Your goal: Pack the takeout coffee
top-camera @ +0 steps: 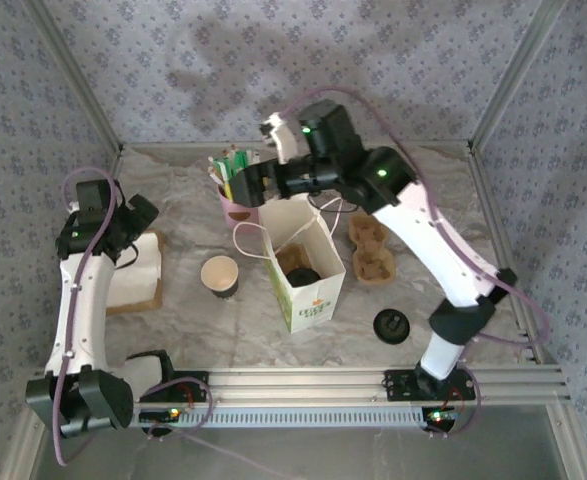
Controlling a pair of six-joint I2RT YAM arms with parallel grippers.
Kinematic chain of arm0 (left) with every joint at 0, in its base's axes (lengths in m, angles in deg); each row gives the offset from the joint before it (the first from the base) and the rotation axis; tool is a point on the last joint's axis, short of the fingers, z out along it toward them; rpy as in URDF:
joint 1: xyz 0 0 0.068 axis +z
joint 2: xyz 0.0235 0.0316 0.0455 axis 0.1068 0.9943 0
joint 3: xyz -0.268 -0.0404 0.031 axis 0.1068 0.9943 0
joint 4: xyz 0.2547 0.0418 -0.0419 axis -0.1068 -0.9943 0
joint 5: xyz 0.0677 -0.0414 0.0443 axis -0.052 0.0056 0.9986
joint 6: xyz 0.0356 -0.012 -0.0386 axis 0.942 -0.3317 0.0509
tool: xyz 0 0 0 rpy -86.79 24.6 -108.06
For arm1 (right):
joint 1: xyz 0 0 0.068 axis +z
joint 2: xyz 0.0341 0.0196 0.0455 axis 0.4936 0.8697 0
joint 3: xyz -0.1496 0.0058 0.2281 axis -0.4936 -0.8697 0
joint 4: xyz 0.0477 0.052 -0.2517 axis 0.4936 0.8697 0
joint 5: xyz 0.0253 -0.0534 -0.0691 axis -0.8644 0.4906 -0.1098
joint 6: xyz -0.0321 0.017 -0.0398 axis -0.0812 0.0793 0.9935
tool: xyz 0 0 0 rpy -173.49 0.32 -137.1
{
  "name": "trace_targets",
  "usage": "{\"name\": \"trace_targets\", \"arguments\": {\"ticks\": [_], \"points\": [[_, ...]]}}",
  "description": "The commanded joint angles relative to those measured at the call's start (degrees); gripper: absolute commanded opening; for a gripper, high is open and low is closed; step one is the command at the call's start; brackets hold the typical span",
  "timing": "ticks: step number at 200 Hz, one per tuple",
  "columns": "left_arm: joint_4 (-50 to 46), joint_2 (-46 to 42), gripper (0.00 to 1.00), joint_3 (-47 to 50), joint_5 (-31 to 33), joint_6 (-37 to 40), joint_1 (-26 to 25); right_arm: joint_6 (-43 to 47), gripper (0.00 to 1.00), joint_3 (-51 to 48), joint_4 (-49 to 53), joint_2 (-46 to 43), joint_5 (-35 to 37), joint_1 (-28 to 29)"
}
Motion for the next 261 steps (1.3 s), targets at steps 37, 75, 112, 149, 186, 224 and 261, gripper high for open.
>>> {"name": "trace_targets", "arguments": {"ticks": [37,75,112,149,186,224,261], "points": [[0.46,3.20,0.95,3.24,5.15,-5.57,7.80,4.95,1.00,15.38,9.15,13.95,3.40,6.80],[-0.76,10.61,0.92,2.31,8.03,-7.29,8.24,5.34,1.00,16.02,9.60,16.61,4.25,7.85],[3.73,12.89,0.87,5.84,9.33,-9.25,9.41,5.27,1.00,16.02,10.08,17.59,4.59,8.15],[6.73,15.79,0.80,8.66,8.91,-9.85,11.66,5.00,1.00,16.18,9.94,18.58,4.29,8.29],[10.42,20.94,0.70,8.68,6.02,-9.37,13.28,4.65,1.00,17.40,10.11,20.00,3.71,8.37],[12.55,27.01,0.63,7.69,4.62,-8.97,13.59,4.57,1.00,17.86,10.33,20.66,3.55,8.46],[14.85,30.44,0.60,7.63,3.22,-8.57,13.72,4.67,1.00,17.86,10.46,20.83,3.63,8.48]]}}
